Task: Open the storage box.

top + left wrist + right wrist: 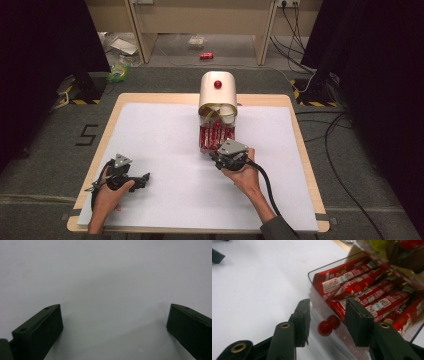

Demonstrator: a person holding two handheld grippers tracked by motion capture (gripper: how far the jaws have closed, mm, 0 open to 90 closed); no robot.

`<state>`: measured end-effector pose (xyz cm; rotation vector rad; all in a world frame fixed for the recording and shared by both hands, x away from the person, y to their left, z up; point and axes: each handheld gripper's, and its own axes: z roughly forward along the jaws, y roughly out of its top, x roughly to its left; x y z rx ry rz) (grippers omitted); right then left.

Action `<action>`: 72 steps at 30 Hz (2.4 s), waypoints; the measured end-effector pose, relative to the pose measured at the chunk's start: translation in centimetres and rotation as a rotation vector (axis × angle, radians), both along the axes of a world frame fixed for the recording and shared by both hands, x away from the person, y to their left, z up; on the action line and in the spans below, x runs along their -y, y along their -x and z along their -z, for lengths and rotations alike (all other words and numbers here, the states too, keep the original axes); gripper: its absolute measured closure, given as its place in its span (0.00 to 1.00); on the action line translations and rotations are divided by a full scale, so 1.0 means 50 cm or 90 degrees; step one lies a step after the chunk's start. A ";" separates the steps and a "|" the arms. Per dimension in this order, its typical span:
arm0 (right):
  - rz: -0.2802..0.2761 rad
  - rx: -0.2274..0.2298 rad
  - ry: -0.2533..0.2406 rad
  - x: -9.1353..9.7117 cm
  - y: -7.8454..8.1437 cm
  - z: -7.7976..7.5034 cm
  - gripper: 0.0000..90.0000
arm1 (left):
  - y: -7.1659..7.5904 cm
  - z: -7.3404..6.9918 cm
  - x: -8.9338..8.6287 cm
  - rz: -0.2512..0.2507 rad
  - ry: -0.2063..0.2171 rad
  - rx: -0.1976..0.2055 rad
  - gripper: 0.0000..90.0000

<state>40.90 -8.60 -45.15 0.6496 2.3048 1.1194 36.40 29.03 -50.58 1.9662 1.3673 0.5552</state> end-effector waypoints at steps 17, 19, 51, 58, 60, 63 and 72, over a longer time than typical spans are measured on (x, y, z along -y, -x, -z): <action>-0.035 -0.006 0.019 0.006 0.042 0.031 0.68 | 0.000 0.000 0.000 0.000 0.000 0.000 0.00; -0.036 -0.005 0.020 0.006 0.047 0.032 0.68 | 0.000 0.000 0.000 -0.001 0.000 0.001 0.00; -0.045 0.008 -0.032 0.004 0.077 0.048 0.55 | 0.000 0.000 0.000 -0.001 -0.001 0.001 0.00; -0.049 0.011 -0.039 0.021 0.086 0.035 0.49 | 0.000 0.000 0.000 0.000 0.000 0.000 0.00; -0.054 0.002 -0.058 0.033 0.082 0.036 0.49 | 0.000 0.000 0.000 0.000 0.000 0.000 0.00; -0.047 0.002 -0.064 0.038 0.077 0.037 0.49 | 0.000 0.000 0.000 0.000 0.000 -0.001 0.00; -0.034 0.008 -0.085 0.034 0.070 0.018 0.47 | 0.000 0.000 0.000 0.000 0.000 -0.001 0.00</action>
